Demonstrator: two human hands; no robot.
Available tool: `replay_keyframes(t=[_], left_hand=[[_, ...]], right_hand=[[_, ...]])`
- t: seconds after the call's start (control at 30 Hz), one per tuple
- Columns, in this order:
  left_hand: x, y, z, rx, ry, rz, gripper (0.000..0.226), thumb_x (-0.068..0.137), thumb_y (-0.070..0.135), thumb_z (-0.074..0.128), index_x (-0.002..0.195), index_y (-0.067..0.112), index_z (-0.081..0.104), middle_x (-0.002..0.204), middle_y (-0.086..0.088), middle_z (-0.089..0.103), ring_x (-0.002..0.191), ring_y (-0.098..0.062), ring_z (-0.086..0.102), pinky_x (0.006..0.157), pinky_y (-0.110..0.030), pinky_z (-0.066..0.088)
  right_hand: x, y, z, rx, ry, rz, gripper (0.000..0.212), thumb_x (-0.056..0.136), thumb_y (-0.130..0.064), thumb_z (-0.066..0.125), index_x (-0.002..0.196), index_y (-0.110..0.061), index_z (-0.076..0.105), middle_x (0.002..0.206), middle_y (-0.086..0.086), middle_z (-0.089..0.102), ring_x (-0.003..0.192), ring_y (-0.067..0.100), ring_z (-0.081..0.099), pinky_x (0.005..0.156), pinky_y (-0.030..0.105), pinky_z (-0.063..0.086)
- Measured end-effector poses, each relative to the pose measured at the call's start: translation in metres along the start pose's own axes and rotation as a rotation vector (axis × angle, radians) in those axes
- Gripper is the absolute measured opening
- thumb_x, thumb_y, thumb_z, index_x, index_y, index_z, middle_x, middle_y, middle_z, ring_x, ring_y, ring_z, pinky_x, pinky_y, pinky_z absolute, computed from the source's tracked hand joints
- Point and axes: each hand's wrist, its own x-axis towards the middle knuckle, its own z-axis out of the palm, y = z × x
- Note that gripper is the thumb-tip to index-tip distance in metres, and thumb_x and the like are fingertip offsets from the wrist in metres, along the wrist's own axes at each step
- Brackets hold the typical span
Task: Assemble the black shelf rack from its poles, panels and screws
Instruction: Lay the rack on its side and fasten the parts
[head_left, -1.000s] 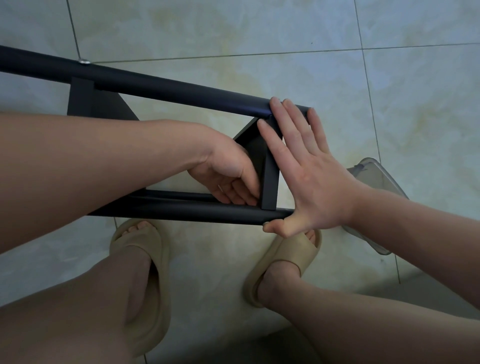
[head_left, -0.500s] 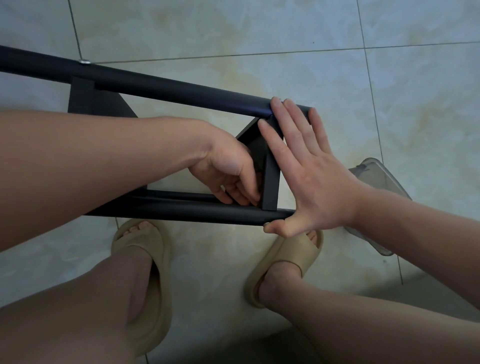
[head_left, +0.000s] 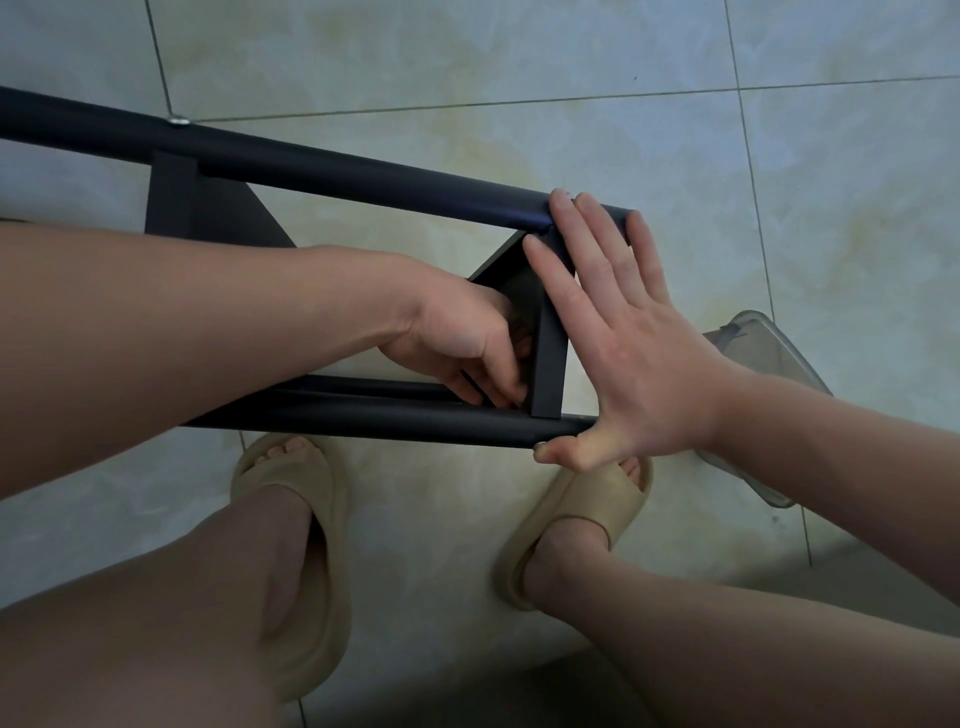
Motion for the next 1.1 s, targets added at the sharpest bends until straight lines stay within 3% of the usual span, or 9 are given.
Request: replay_keyframes(t=[0.1, 0.33, 0.47, 0.7, 1.1], left_hand=[[0.000, -0.001, 0.001, 0.017, -0.003, 0.023, 0.025, 0.090, -0.007, 0.059, 0.112, 0.003, 0.064, 0.103, -0.012, 0.067, 0.105, -0.033, 0.064, 0.107, -0.048, 0.043], [0.000, 0.002, -0.006, 0.018, -0.079, -0.065, 0.018, 0.093, 0.002, 0.060, 0.108, 0.010, 0.067, 0.101, -0.005, 0.072, 0.090, -0.015, 0.070, 0.093, -0.037, 0.049], [-0.001, 0.003, -0.008, -0.003, -0.083, -0.072, 0.020, 0.093, 0.004, 0.060, 0.109, 0.011, 0.068, 0.105, -0.005, 0.072, 0.097, -0.017, 0.069, 0.100, -0.040, 0.047], [0.000, 0.002, -0.002, -0.026, -0.041, -0.037, 0.020, 0.091, -0.004, 0.058, 0.095, 0.013, 0.069, 0.091, -0.001, 0.073, 0.088, -0.017, 0.069, 0.096, -0.039, 0.048], [-0.002, -0.004, 0.004, -0.086, 0.029, 0.030, 0.023, 0.088, -0.012, 0.056, 0.090, 0.007, 0.067, 0.094, -0.013, 0.069, 0.098, -0.029, 0.065, 0.108, -0.048, 0.044]], right_hand=[[0.000, -0.001, 0.000, -0.004, -0.001, -0.003, 0.140, 0.063, -0.089, 0.054, 0.158, 0.004, 0.014, 0.164, 0.032, 0.002, 0.155, 0.045, -0.003, 0.123, 0.060, -0.005], [0.000, 0.001, -0.001, -0.002, -0.016, 0.008, 0.140, 0.063, -0.089, 0.054, 0.159, 0.004, 0.014, 0.165, 0.031, 0.001, 0.155, 0.044, -0.005, 0.124, 0.059, -0.006], [0.000, 0.001, -0.002, -0.004, -0.014, 0.006, 0.140, 0.063, -0.089, 0.054, 0.159, 0.004, 0.014, 0.165, 0.031, 0.001, 0.155, 0.044, -0.004, 0.124, 0.059, -0.006], [0.000, 0.001, 0.000, 0.007, -0.006, -0.001, 0.139, 0.063, -0.089, 0.054, 0.159, 0.003, 0.012, 0.165, 0.031, 0.000, 0.155, 0.043, -0.006, 0.123, 0.059, -0.006], [-0.001, 0.000, 0.001, 0.004, -0.008, 0.002, 0.139, 0.063, -0.089, 0.054, 0.159, 0.003, 0.014, 0.165, 0.030, 0.001, 0.155, 0.045, -0.004, 0.123, 0.061, -0.004]])
